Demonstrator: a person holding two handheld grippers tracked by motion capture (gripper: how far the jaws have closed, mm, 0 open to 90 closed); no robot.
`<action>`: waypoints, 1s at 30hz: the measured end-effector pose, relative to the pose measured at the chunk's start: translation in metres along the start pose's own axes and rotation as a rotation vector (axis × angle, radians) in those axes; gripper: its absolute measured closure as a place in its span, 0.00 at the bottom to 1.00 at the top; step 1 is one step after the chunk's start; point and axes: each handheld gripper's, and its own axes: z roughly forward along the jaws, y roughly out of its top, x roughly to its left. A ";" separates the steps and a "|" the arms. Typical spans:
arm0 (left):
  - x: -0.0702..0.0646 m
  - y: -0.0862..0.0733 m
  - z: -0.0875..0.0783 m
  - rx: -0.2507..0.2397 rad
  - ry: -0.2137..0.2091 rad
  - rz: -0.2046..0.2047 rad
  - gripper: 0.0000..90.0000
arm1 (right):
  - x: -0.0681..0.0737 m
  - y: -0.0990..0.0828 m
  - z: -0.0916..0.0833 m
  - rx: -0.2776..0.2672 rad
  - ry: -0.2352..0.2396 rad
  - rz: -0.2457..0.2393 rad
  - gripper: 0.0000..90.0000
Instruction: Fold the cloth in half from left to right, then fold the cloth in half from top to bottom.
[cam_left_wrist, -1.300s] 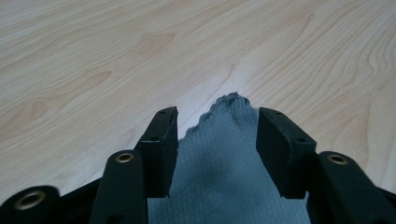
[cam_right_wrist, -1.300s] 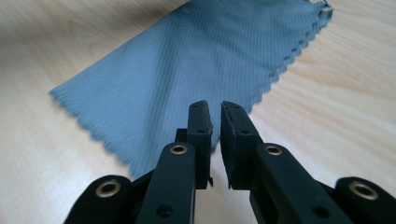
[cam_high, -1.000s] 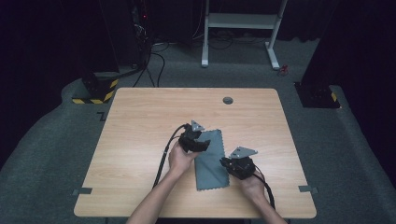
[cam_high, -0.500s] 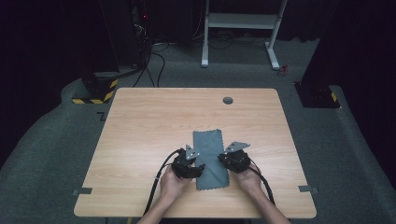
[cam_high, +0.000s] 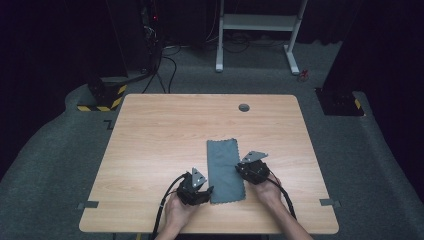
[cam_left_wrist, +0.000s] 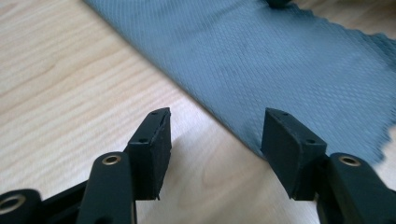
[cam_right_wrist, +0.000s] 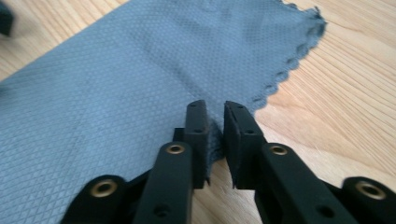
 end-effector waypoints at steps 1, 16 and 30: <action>-0.001 -0.001 -0.002 -0.012 -0.018 -0.004 0.46 | 0.000 0.000 -0.001 0.004 -0.005 0.005 0.86; -0.020 -0.014 -0.008 -0.038 -0.040 0.009 0.53 | 0.031 -0.040 -0.038 -0.026 0.084 0.020 0.66; -0.026 -0.019 -0.013 -0.053 -0.052 0.031 0.71 | 0.041 -0.058 -0.051 -0.056 0.072 0.031 0.71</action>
